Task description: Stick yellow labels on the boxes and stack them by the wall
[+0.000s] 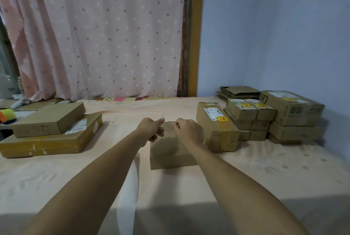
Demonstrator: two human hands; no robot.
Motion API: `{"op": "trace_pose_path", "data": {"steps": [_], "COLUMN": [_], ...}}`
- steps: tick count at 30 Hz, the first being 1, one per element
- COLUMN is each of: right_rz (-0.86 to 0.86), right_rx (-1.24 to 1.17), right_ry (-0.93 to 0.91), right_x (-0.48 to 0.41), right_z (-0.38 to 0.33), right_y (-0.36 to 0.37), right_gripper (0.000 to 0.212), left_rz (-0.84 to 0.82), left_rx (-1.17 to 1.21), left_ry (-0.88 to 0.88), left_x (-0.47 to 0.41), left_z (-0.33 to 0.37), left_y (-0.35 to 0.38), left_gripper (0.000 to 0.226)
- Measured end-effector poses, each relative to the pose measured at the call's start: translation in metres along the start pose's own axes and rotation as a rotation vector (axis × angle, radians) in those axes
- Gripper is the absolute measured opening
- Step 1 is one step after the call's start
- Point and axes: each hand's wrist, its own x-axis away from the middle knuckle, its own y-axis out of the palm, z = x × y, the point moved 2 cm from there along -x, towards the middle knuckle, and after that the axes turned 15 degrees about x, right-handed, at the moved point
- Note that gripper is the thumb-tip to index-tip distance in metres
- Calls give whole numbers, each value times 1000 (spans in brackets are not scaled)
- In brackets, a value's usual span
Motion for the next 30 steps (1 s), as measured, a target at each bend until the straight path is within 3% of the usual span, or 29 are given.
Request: {"op": "trace_pose_path", "data": {"steps": [4,7,12,16,19,25,30], "right_rz": [84,54,-53,-326,-438,-494,-511], "right_rx": [-47,-87,-372,-678,-887,-943,-852], "right_ry": [-71,-87,198,449,490,518,480], "right_x": [5,8,12,9,10,19,21], "right_z": [13,23,45,58,64,75,71], "right_y": [0,3,2,5,10,20,26], "right_gripper": [35,30,30,36,34,8,4], "left_rz": [23,-9,-8,-69,-106,-131,-86], "left_rx": [275,383,426,379,343,225,-248], "left_ry": [-47,-60,-70,-82,-101,-82,36], "left_x": [-2,-4,-7,-10,-10,-10,-11], "left_z": [-3,-2,1,-3,-7,-14,-22], "left_y": [17,26,38,47,55,65,68], "left_gripper": [34,24,12,17,20,17,20]}}
